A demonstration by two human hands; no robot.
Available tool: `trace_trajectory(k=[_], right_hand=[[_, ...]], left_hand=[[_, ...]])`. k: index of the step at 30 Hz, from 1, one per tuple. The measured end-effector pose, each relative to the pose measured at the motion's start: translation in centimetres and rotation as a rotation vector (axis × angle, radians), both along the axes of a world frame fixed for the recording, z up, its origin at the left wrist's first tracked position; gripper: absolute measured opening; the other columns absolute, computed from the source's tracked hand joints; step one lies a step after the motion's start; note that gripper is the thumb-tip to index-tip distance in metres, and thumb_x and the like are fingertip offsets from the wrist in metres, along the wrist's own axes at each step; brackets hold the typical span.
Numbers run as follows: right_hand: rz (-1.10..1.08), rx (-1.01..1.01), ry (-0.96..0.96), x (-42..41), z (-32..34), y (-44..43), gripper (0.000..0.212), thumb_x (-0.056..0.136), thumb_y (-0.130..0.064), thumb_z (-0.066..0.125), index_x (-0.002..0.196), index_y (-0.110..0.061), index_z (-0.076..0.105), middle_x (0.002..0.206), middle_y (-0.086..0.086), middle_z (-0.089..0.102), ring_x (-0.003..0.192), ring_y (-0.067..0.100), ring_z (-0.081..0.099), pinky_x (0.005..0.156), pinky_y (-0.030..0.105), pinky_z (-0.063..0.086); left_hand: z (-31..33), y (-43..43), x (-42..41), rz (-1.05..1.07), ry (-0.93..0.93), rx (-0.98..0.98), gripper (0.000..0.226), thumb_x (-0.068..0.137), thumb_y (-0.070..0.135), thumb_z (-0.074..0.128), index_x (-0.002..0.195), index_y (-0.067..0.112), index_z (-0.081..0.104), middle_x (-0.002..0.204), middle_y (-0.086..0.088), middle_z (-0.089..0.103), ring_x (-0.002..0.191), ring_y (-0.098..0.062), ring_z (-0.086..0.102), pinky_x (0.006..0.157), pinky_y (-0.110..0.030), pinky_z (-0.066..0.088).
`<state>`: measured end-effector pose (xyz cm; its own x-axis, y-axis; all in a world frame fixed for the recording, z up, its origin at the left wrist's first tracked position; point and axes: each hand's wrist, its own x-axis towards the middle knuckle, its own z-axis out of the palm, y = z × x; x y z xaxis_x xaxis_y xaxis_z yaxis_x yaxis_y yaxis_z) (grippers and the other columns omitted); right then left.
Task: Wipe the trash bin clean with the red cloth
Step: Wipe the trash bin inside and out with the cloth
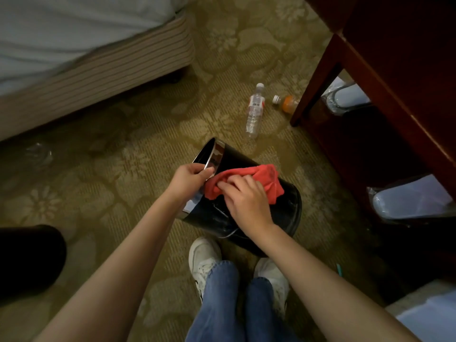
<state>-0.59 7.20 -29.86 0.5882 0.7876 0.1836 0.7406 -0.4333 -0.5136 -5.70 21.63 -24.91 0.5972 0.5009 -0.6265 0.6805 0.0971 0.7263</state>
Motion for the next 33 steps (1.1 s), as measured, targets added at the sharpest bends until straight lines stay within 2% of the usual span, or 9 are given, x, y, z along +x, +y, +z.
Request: trace_trajectory(k=[5,9,12,19,22,27,29,32,33], right_hand=[[-0.282,-0.214,0.111,4.1,0.3,1.3,0.028,0.092,-0.020,0.052,0.118,-0.017,0.064,0.110,0.000,0.060,0.104,0.022,0.051,0.087,0.038,0.039],[-0.182,-0.040,0.101,2.1,0.2,0.5,0.025,0.084,-0.013,0.059,0.106,-0.011,0.068,0.095,0.004,0.061,0.088,0.027,0.055,0.074,0.039,0.045],[-0.032,0.020,0.061,-0.9,0.1,0.0,0.029,0.085,-0.021,0.049,0.105,-0.013,0.068,0.092,0.001,0.062,0.083,0.024,0.055,0.069,0.037,0.044],[-0.291,0.048,0.252,1.0,1.2,3.0,0.022,0.090,-0.017,0.054,0.108,-0.018,0.067,0.102,0.000,0.064,0.096,0.023,0.055,0.081,0.041,0.046],[-0.417,-0.051,0.327,3.2,1.7,3.7,0.026,0.094,-0.018,0.050,0.117,-0.019,0.064,0.113,-0.001,0.060,0.107,0.020,0.050,0.091,0.037,0.041],[-0.273,0.044,0.279,0.6,1.6,2.3,0.016,0.088,-0.015,0.057,0.101,-0.018,0.065,0.101,-0.002,0.062,0.098,0.021,0.053,0.083,0.038,0.042],[-0.203,0.015,0.241,-0.6,1.4,2.0,0.011,0.087,-0.016,0.058,0.096,-0.018,0.063,0.097,-0.004,0.062,0.094,0.021,0.053,0.079,0.039,0.040],[-0.248,-0.003,0.283,0.3,1.5,3.0,0.007,0.087,-0.019,0.057,0.093,-0.020,0.061,0.096,-0.006,0.064,0.095,0.019,0.055,0.079,0.039,0.040],[-0.317,0.004,0.337,1.2,1.6,3.5,0.007,0.087,-0.018,0.057,0.092,-0.020,0.062,0.096,-0.005,0.065,0.096,0.020,0.056,0.081,0.040,0.041]], left_hand=[[0.2,-0.9,-0.1,-0.014,-0.038,-0.035,0.018,0.094,0.017,0.054,0.098,0.004,0.066,0.078,-0.006,0.066,0.070,-0.014,0.061,0.069,-0.026,0.049],[-0.1,-0.8,0.2,0.034,-0.044,0.023,0.017,0.094,0.016,0.054,0.096,0.004,0.066,0.074,-0.005,0.063,0.068,-0.015,0.059,0.058,-0.020,0.045],[-0.2,-0.6,0.4,0.045,-0.038,0.038,0.022,0.095,0.015,0.053,0.102,-0.003,0.064,0.068,-0.009,0.062,0.058,-0.014,0.059,0.044,-0.014,0.044],[-1.0,-0.4,0.6,0.062,-0.044,0.077,0.018,0.095,0.020,0.053,0.085,0.012,0.065,0.055,0.005,0.058,0.048,-0.005,0.052,0.044,-0.017,0.040],[-1.0,-0.7,1.0,0.035,-0.034,0.073,0.017,0.095,0.019,0.053,0.097,0.007,0.065,0.068,-0.001,0.061,0.060,-0.012,0.056,0.051,-0.022,0.042],[-0.8,-1.1,1.2,0.083,-0.067,0.088,0.018,0.096,0.016,0.053,0.088,0.006,0.065,0.055,0.003,0.056,0.045,-0.001,0.050,0.042,-0.012,0.038],[-0.9,-1.1,1.0,0.061,-0.065,0.125,0.021,0.096,0.016,0.051,0.088,0.004,0.066,0.063,-0.002,0.059,0.051,-0.003,0.053,0.046,-0.010,0.040],[-0.9,-0.5,0.9,0.059,-0.055,0.127,0.020,0.096,0.020,0.052,0.092,0.009,0.068,0.082,-0.015,0.066,0.072,-0.019,0.060,0.067,-0.028,0.050],[-0.9,-0.5,0.9,0.067,-0.052,0.118,0.019,0.096,0.020,0.052,0.091,0.011,0.068,0.081,-0.015,0.065,0.071,-0.019,0.059,0.066,-0.030,0.049]])
